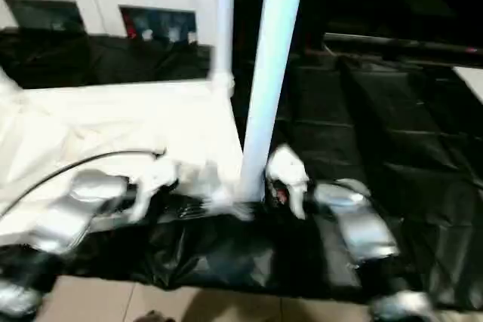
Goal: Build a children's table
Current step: Rotate leg to tighten
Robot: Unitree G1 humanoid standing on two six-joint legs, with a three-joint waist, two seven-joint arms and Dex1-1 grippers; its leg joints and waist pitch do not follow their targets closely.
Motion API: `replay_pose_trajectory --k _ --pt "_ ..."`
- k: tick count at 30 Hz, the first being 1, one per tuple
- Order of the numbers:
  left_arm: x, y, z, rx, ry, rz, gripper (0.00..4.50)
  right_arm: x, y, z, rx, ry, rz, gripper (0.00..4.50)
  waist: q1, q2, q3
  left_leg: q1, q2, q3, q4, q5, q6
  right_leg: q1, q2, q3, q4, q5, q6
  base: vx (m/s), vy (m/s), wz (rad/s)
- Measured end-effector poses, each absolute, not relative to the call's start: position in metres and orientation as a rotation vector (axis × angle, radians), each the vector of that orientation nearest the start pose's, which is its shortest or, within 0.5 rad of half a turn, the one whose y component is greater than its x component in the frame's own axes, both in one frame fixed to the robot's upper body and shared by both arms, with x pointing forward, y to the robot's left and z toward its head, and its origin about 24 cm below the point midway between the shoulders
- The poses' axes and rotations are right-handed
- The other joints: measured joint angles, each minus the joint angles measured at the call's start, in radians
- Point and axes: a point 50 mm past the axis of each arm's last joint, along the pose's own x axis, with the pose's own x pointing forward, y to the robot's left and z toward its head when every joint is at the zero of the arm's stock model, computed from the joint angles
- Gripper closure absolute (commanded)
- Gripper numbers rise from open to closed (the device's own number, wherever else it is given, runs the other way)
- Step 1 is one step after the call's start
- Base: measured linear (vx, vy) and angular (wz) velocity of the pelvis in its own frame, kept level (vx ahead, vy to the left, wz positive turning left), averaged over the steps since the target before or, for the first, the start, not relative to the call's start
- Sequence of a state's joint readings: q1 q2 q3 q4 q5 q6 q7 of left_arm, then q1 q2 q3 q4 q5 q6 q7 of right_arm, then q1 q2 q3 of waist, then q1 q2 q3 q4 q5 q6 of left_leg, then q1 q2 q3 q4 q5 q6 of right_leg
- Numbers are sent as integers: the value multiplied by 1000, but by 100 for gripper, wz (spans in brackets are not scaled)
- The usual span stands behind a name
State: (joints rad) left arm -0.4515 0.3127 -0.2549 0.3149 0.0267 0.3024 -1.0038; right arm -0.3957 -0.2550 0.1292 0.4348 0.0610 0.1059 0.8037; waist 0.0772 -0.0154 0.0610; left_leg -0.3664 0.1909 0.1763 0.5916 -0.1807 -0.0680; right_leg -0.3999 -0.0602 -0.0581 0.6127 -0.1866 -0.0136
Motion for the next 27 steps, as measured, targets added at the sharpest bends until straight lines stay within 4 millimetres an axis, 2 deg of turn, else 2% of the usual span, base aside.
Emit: replay_pose_trajectory --k 4,9,10,13,17,22,27 --pt "312 102 50 311 415 -1021 450 323 -116 33 -104 248 656 178 -18 -1 0 0 0 0 0 0 0 0 0 0 0 0 0 0 0 0" --pt "320 88 50 301 411 -930 450 338 -101 34 -84 244 485 178 -19 -1 -1 0 0 0 0 0 0 0 0 0 0 2 -2 0 0 0" --pt "321 88 50 306 409 -922 450 340 -100 35 -84 243 479 122 -19 0 -1 0 0 0 0 0 0 0 0 0 0 3 -5 0 0 0" --pt "321 86 51 319 398 -919 450 341 -99 35 -106 236 481 108 -18 0 -1 -1 0 0 0 0 0 0 0 0 -1 2 -4 0 0 0" --pt "321 86 51 323 395 -931 450 341 -98 35 -123 225 492 67 -17 0 -1 -1 0 0 0 0 0 0 0 0 -1 2 -4 0 0 0" --pt "316 90 51 326 390 -988 450 339 -107 38 -201 210 610 67 -17 1 -1 -1 0 0 -1 0 0 -1 0 0 -1 2 -4 0 0 0" --pt "309 98 51 303 381 -1079 450 330 -123 40 -239 207 785 67 -8 1 -1 -2 1 0 -1 0 0 -1 0 -2 -1 2 -4 0 0 0"
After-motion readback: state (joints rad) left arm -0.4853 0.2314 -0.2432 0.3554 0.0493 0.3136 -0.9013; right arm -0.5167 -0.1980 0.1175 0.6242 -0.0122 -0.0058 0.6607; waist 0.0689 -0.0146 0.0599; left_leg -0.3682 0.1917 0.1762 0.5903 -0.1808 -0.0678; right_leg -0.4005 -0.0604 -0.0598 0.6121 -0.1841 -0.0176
